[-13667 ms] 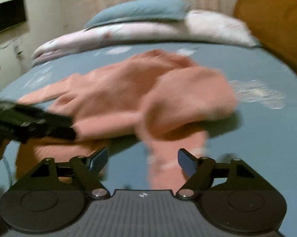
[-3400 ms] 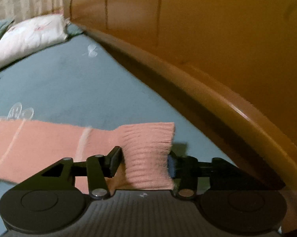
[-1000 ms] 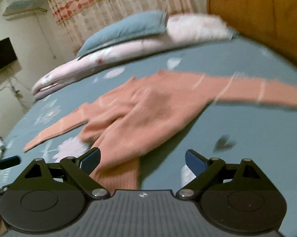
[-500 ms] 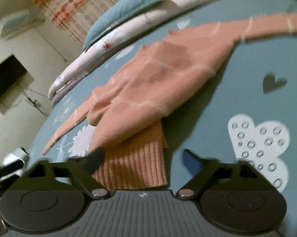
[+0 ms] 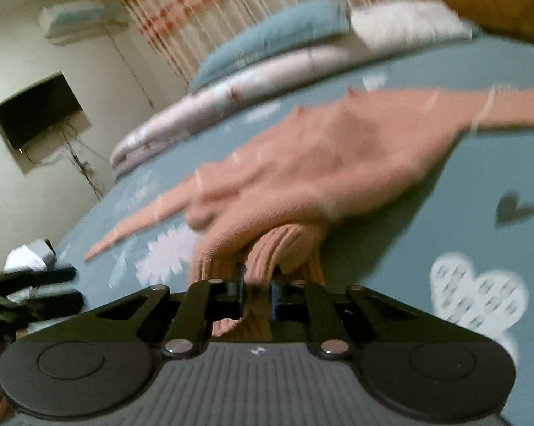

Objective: Fold clothes
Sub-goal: 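Grasp the ribbed hem with the right gripper, then pull the held hem with the right gripper to spread the sweater body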

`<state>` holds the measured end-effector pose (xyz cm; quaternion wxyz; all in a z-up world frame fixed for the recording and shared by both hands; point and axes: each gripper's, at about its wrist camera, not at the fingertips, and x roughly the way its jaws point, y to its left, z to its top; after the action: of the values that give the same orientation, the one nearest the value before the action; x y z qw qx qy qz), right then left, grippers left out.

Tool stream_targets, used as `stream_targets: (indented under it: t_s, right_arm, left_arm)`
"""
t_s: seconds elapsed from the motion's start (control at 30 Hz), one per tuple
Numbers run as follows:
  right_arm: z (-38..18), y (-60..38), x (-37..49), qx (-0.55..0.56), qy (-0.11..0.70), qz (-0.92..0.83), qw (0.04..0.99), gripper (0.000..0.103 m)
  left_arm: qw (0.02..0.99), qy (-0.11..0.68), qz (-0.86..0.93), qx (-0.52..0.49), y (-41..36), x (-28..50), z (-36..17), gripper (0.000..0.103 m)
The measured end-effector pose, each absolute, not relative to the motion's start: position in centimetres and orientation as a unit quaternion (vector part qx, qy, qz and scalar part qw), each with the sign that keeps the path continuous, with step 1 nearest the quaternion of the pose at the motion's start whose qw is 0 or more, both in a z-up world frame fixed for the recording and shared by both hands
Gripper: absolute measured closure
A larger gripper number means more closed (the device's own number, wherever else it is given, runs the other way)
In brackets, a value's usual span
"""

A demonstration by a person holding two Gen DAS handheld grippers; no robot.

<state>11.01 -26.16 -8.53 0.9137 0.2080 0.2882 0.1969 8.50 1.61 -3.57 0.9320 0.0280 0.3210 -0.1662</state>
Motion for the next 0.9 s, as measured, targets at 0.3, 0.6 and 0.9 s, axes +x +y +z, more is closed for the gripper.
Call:
stream_targets:
  t_s: [0.3, 0.6, 0.9]
  right_arm:
    - [-3.4, -32.6, 8.4, 0.215, 0.229, 0.119, 0.942, 0.095]
    - [-6.1, -37.1, 9.0, 0.144, 0.290, -0.057, 0.944, 0.092]
    - [-2.6, -36.7, 8.0, 0.091, 0.248, -0.073, 0.962, 0.065]
  left_arm:
    - [0.931, 0.314, -0.182, 0.035, 0.0, 8.6, -3.7, 0.005]
    - [0.932, 0.298, -0.172, 0.114, -1.5, 10.4, -5.4, 0.005]
    - [0.918, 0.333, -0.183, 0.116, -1.7, 12.1, -7.4, 0.005]
